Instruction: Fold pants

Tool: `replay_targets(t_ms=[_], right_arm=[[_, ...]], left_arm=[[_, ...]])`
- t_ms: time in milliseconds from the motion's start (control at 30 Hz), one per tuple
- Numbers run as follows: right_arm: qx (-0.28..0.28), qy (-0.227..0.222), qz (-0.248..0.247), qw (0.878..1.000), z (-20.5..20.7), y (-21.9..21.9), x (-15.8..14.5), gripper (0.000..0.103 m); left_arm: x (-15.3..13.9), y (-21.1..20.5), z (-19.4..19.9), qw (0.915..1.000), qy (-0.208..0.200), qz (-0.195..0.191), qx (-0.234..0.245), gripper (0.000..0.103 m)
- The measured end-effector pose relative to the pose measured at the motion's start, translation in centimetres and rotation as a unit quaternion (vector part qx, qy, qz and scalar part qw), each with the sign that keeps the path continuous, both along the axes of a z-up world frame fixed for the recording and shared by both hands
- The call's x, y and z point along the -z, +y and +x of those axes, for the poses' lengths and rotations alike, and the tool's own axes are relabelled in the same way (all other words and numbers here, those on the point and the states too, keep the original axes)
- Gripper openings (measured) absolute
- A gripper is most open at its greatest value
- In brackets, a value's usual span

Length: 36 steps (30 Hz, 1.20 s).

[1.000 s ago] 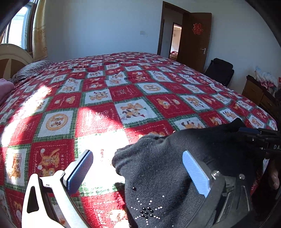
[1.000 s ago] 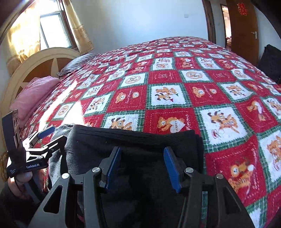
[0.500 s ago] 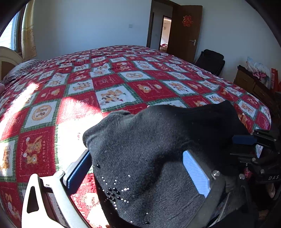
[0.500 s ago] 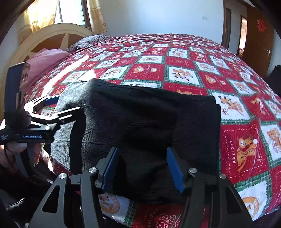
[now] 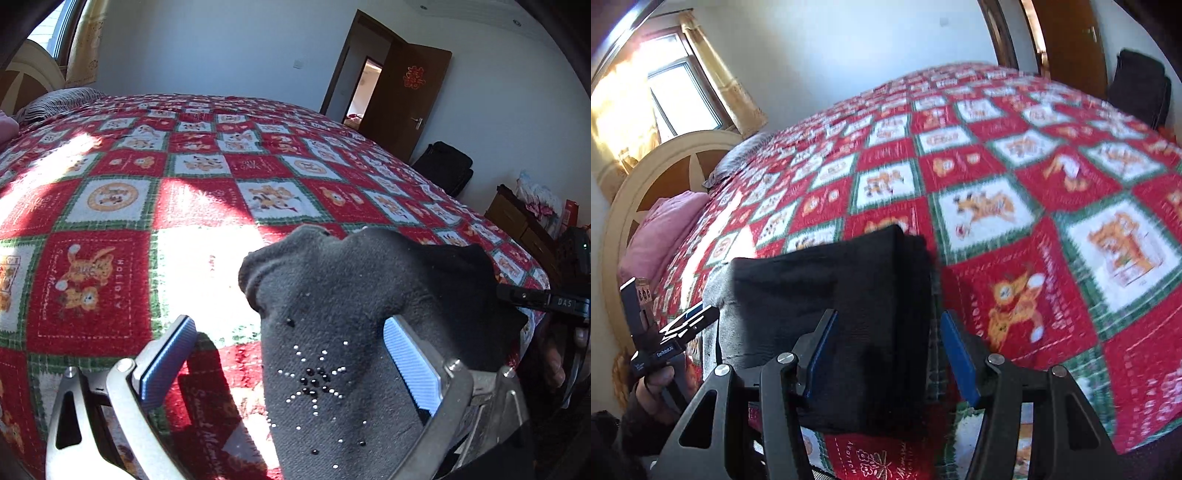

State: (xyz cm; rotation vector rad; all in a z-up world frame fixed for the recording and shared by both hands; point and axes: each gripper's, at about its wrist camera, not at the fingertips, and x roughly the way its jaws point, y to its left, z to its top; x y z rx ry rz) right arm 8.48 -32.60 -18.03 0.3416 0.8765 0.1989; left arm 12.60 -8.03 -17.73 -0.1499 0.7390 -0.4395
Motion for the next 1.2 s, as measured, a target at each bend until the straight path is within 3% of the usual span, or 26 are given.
replay_targets(t_ms=[100, 233, 333, 433, 533, 567, 600, 633, 733, 1000, 1200], right_arm=[[-0.009, 0.009, 0.006, 1.0, 0.7, 0.1, 1.0, 0.058], [-0.01, 0.012, 0.022, 1.0, 1.1, 0.3, 1.4, 0.056], [-0.02, 0.006, 0.034, 0.999, 1.0, 0.5, 1.5, 0.044], [-0.025, 0.004, 0.049, 0.998, 0.9, 0.5, 1.5, 0.04], [-0.02, 0.015, 0.059, 0.998, 1.4, 0.4, 2.0, 0.04], [-0.017, 0.015, 0.064, 0.998, 1.4, 0.3, 2.2, 0.04], [-0.016, 0.013, 0.064, 0.998, 1.3, 0.3, 2.1, 0.04], [-0.019, 0.006, 0.057, 0.998, 1.1, 0.6, 1.8, 0.035], [-0.031, -0.012, 0.035, 0.999, 0.6, 1.6, 0.9, 0.029], [-0.046, -0.05, 0.034, 0.997, -0.1, 2.5, -2.0, 0.026], [-0.074, -0.066, 0.031, 0.995, 1.8, 4.6, -4.2, 0.026]], left_arm=[[0.2, -0.5, 0.1, 0.9999, -0.004, 0.0, 0.013, 0.103], [0.1, -0.3, 0.4, 0.9993, 0.003, -0.032, 0.021, 0.102], [0.1, -0.5, 0.3, 0.9973, 0.01, -0.058, 0.044, 0.083], [0.2, -0.9, 0.0, 0.9974, 0.007, -0.054, 0.047, 0.081], [0.3, -0.2, 0.2, 0.9961, 0.014, -0.075, 0.044, 0.075], [0.4, 0.0, 0.3, 0.9956, 0.014, -0.081, 0.044, 0.064], [0.4, 0.2, 0.4, 0.9951, 0.016, -0.085, 0.048, 0.043], [0.4, 0.2, 0.5, 0.9944, 0.02, -0.089, 0.053, 0.035], [0.4, 0.1, 0.3, 0.9937, 0.022, -0.093, 0.059, 0.024], [-1.0, 1.0, -0.1, 0.992, 0.011, -0.111, 0.06, 0.016], [-3.6, 3.4, -0.1, 0.9916, -0.02, -0.12, 0.044, 0.011]])
